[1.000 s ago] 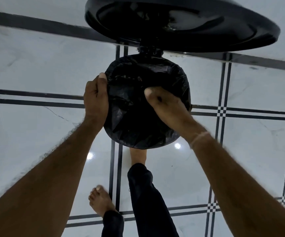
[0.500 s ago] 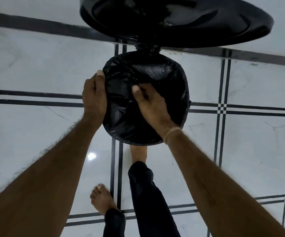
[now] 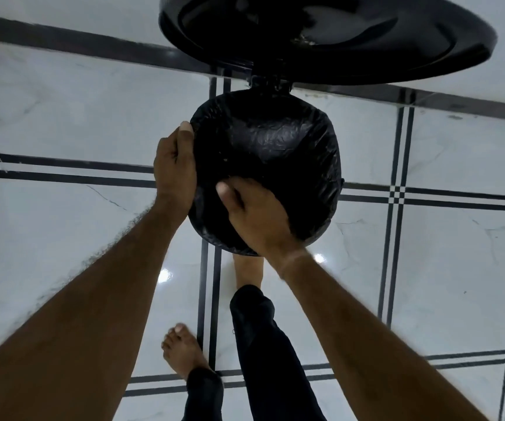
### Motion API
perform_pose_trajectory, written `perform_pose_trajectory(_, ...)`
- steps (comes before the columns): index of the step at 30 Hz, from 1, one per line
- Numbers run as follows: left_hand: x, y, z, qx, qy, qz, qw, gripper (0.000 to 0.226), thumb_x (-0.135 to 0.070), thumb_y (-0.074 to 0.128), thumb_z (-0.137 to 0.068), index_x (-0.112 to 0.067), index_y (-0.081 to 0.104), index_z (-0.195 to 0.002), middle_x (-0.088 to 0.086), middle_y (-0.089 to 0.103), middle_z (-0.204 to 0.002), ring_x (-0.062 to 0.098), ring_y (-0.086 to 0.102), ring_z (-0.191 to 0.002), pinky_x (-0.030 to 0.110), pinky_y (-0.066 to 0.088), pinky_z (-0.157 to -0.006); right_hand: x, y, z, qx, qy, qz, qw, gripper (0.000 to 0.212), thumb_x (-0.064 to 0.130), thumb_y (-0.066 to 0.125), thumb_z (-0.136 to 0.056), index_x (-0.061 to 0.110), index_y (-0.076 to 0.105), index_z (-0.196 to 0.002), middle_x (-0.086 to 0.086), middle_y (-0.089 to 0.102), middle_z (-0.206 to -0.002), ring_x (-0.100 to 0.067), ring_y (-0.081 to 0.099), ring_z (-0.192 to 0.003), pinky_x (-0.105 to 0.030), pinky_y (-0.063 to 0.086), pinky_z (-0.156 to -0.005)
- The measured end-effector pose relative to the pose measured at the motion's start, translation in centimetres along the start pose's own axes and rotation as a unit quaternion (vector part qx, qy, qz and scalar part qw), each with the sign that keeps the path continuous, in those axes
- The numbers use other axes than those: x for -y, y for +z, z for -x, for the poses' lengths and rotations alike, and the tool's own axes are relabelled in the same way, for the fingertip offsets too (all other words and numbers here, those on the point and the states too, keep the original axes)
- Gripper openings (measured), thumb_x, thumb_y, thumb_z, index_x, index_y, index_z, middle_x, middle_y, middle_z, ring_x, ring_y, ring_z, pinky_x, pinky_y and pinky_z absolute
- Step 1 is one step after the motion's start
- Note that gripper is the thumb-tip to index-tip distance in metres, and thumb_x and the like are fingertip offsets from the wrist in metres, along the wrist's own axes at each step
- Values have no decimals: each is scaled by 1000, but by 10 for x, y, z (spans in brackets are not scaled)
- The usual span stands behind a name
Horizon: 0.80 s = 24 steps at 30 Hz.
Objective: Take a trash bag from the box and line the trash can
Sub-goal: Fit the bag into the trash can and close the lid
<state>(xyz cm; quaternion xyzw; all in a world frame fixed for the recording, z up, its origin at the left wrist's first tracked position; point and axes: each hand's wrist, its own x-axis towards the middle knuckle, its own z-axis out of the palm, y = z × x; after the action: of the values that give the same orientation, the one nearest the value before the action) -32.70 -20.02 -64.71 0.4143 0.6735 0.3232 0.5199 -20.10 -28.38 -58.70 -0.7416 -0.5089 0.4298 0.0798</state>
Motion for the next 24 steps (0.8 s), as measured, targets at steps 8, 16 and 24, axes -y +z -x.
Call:
perform_pose_trajectory(8, -3, -3, 2, -2, -15, -19, 1000, 62, -63, 37, -100, -6, 50, -81, 4, 55, -81, 16, 53, -80, 43, 50, -76, -17, -5, 9, 211, 131, 192, 949, 83, 69, 9, -102, 11, 68, -109, -17, 72, -112, -36, 65, -114, -47, 45, -108)
perform_pose_trajectory(16, -10, -12, 45, 26, -133, 110, 985, 58, -54, 30, -110, -12, 69, -119, 8, 75, -118, 12, 71, -106, 31, 61, -91, -23, -20, 30, 84, 95, 246, 961, 72, 64, 22, -104, 10, 70, -104, -15, 75, -104, -36, 68, -106, -48, 41, -105)
perform_pose_trajectory(24, -1, -13, 87, -43, -212, 155, 964, 45, -52, 39, -108, -16, 66, -116, -3, 69, -116, 11, 66, -107, 27, 56, -94, -43, -9, 54, -186, 27, 119, 975, 28, 27, 62, -94, 18, 66, -120, -7, 67, -121, -33, 58, -117, -50, 47, -101)
